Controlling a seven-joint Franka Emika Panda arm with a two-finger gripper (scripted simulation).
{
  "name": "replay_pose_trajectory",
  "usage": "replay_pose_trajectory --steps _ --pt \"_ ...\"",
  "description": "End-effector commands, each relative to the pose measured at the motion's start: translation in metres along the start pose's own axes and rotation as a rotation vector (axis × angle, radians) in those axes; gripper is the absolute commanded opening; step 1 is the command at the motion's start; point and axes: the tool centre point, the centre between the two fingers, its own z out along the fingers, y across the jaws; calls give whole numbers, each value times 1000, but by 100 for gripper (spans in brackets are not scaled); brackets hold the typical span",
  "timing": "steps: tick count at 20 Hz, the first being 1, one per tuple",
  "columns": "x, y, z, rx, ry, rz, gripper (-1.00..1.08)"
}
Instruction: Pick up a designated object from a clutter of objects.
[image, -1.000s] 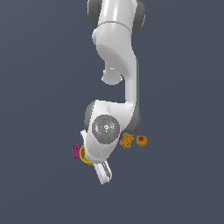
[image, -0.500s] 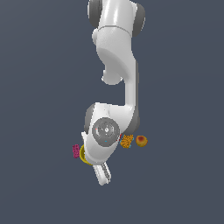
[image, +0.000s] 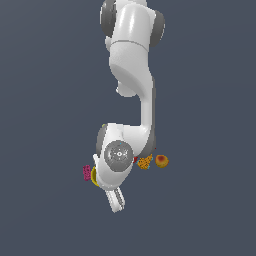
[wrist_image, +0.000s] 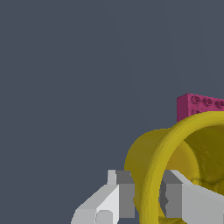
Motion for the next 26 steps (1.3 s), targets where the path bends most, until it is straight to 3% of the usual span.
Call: replay_pose_trajectory --steps 1,15,26 --pt "0 0 0 1 1 0 -100" --pt "-4 -1 -10 2 1 0 -100" --pt "-39 0 -84 2 0 0 -100"
